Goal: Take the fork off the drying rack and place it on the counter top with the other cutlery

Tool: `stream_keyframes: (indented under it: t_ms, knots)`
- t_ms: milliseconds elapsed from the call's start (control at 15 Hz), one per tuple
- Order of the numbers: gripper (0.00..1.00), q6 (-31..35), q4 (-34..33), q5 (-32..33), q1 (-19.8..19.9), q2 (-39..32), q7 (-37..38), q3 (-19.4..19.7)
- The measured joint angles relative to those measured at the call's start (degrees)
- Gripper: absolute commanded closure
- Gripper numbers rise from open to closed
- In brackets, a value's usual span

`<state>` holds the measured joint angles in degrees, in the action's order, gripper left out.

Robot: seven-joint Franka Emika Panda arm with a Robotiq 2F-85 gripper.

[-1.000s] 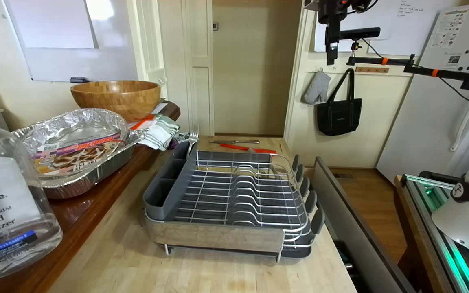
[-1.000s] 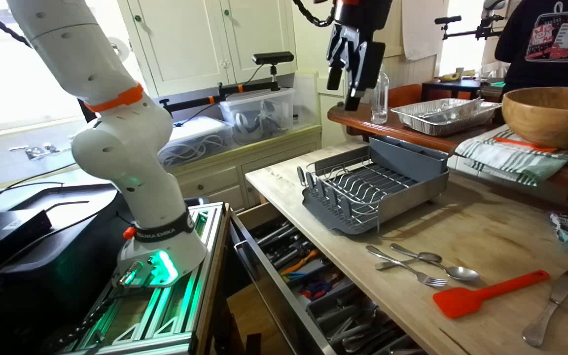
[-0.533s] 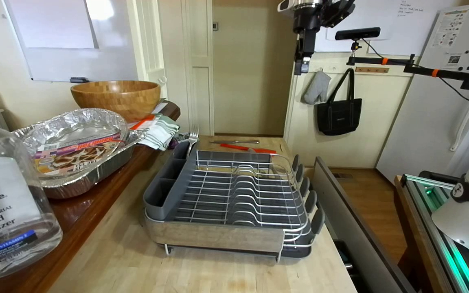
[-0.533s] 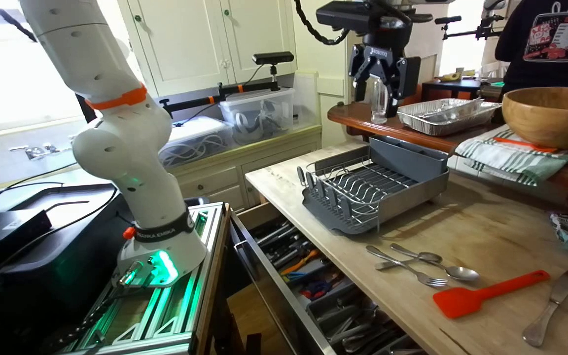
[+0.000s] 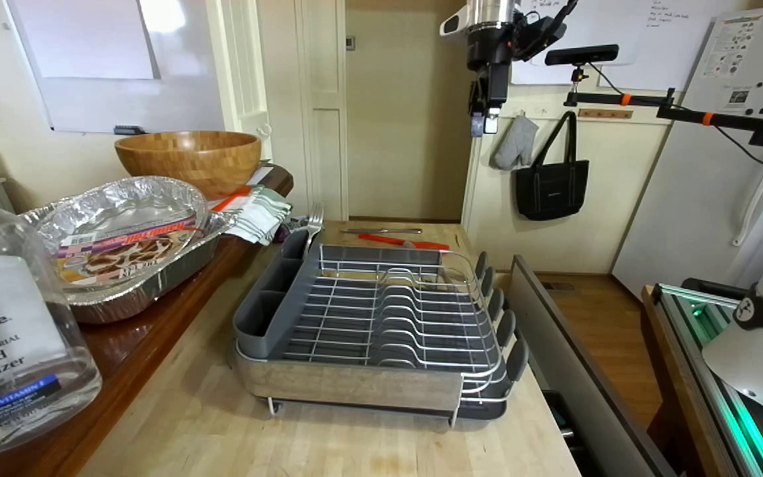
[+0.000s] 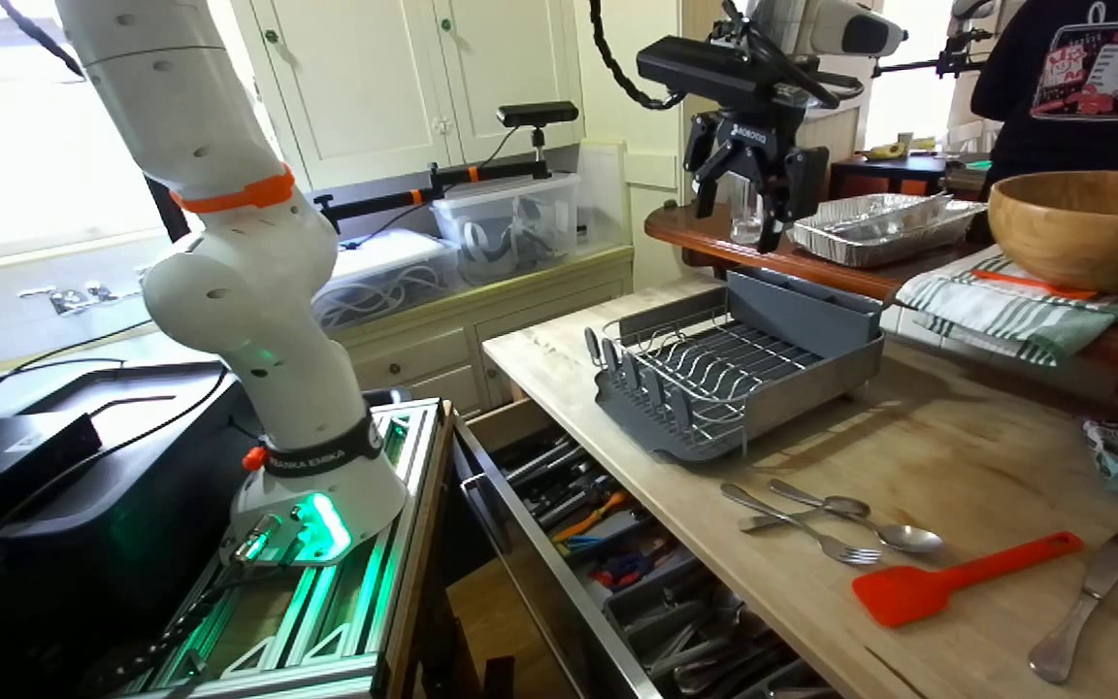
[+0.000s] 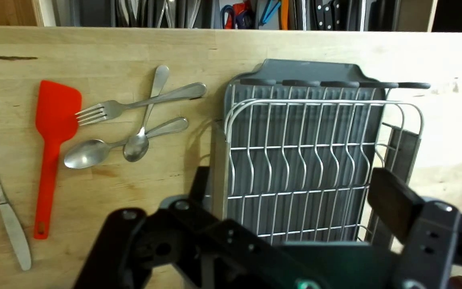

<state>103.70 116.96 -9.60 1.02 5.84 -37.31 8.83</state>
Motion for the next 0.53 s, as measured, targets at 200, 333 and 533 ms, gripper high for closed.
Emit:
stream_keyframes:
  t_ms: [200,333,533]
  knots:
    - [0.00,6.1,0.7,-0.8,0.4,0.1,0.3,-0.2]
    - [0.00,14.2,2.7,-3.7,0.4,-0.1,0.0,-0.3]
    - [0.00,27.3,6.4,-10.7,0.1,-1.5,-3.5,-1.0]
